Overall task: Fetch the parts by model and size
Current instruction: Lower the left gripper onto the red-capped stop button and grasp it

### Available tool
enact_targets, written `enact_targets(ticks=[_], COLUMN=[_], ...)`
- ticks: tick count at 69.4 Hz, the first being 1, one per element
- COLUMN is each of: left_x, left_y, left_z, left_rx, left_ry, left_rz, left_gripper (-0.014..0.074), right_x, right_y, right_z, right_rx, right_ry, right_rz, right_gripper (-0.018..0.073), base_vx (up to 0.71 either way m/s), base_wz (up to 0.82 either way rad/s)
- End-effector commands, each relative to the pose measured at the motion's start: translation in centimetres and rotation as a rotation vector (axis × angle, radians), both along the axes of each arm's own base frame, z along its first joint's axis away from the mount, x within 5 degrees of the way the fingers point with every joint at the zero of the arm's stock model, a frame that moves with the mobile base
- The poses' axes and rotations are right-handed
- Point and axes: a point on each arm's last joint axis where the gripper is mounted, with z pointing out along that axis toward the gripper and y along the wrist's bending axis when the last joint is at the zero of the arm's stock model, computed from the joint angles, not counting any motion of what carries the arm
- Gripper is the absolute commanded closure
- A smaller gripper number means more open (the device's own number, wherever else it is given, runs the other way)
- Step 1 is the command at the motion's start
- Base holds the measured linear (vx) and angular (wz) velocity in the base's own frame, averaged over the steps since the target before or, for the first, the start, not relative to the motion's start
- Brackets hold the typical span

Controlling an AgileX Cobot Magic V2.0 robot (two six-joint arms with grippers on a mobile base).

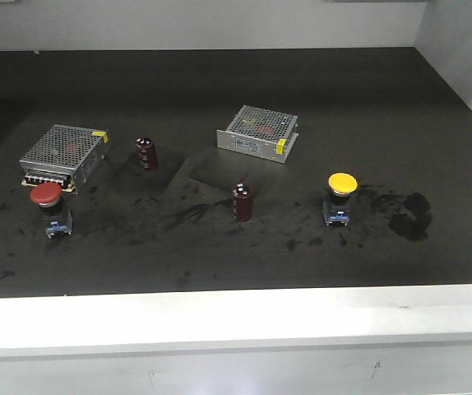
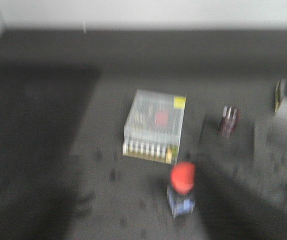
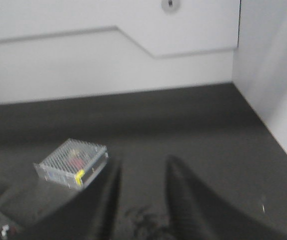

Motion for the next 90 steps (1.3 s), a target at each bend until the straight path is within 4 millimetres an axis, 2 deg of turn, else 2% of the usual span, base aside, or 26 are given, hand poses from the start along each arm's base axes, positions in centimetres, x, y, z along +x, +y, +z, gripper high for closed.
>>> enact_targets(ticks=[1, 10, 19, 34, 53, 62, 82, 90], left_x=[0.6, 1.3, 1.4, 2.1, 5.1, 6.9, 11.9, 14.1], left_y=[0.0, 0.0, -0.1, -0.4, -0.9, -2.0, -4.2, -4.2], left_z=[0.8, 0.3, 0.4, -0.1, -3.0, -3.6, -2.9, -4.3], left_rx=[-0.009, -0.007, -0.034, -0.101, -0.115, -0.113, -0.144, -0.126], left_ry=[-0.032, -0.004, -0.012, 0.017, 0.184, 0.240, 0.361, 0.493], left_rz=[0.001, 0.001, -0.004, -0.014, -0.032, -0.075, -0.093, -0.020], left_gripper=[-0.0050, -0.0076, -0.0062, -0.0062, -0.0062, -0.0062, -0.0052, -0.0049], right_x=[0.4, 0.9, 1.0, 1.0, 1.0, 1.0, 1.0, 1.0], right_y=[0.1, 0.1, 0.1, 0.1, 0.1, 0.1, 0.1, 0.1], right_z=[1.1, 0.5, 0.5, 0.5, 0.5, 0.5, 0.5, 0.5], right_rx=[-0.006, -0.010, -0.010, -0.007, -0.007, -0.007, -0.007, -0.007], right_ry=[-0.050, -0.012, -0.012, -0.011, -0.011, -0.015, -0.016, -0.015], right_rz=[0.006, 0.003, 0.004, 0.004, 0.004, 0.004, 0.004, 0.004], right_gripper=[0.0108, -0.0075, -0.0153, -0.0123, -0.0070, -0.0066, -0.0057, -0.0053], base_vx=[0.00, 0.00, 0.00, 0.00, 0.00, 0.00, 0.00, 0.00], base_wz=[0.00, 0.00, 0.00, 0.00, 0.00, 0.00, 0.00, 0.00])
